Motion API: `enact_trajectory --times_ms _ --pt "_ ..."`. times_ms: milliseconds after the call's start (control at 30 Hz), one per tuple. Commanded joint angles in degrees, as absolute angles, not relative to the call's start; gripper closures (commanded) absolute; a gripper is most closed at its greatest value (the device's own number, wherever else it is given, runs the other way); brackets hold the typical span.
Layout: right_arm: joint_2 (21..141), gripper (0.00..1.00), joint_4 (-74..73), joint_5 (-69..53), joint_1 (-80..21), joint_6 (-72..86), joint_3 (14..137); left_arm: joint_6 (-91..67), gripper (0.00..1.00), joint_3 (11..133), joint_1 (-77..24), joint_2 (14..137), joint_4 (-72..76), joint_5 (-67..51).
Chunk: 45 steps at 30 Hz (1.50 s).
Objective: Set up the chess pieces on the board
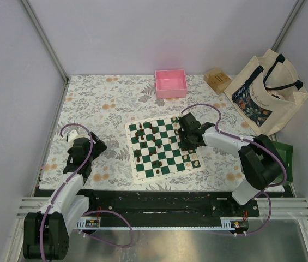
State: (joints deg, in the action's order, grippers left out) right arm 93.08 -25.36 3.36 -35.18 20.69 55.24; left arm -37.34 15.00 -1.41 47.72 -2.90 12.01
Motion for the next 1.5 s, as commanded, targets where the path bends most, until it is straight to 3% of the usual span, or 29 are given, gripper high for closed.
enact_trajectory --times_ms 0,433,800,1467 --pt "92.3 0.66 -25.2 2.9 -34.8 19.8 55.9 -36.9 0.01 16.5 -1.4 47.3 0.1 12.0" --pt "91.0 0.57 -26.2 0.1 -34.9 18.8 62.8 -37.0 0.01 16.5 -1.3 47.1 0.1 12.0" --pt "99.3 0.50 -24.7 -2.5 -35.9 19.2 69.3 -37.0 0.01 16.4 -1.3 47.2 0.1 12.0" --pt "108.0 0.51 -25.4 -3.6 -36.7 19.1 75.6 -36.9 0.01 16.6 -1.3 47.5 0.1 12.0"
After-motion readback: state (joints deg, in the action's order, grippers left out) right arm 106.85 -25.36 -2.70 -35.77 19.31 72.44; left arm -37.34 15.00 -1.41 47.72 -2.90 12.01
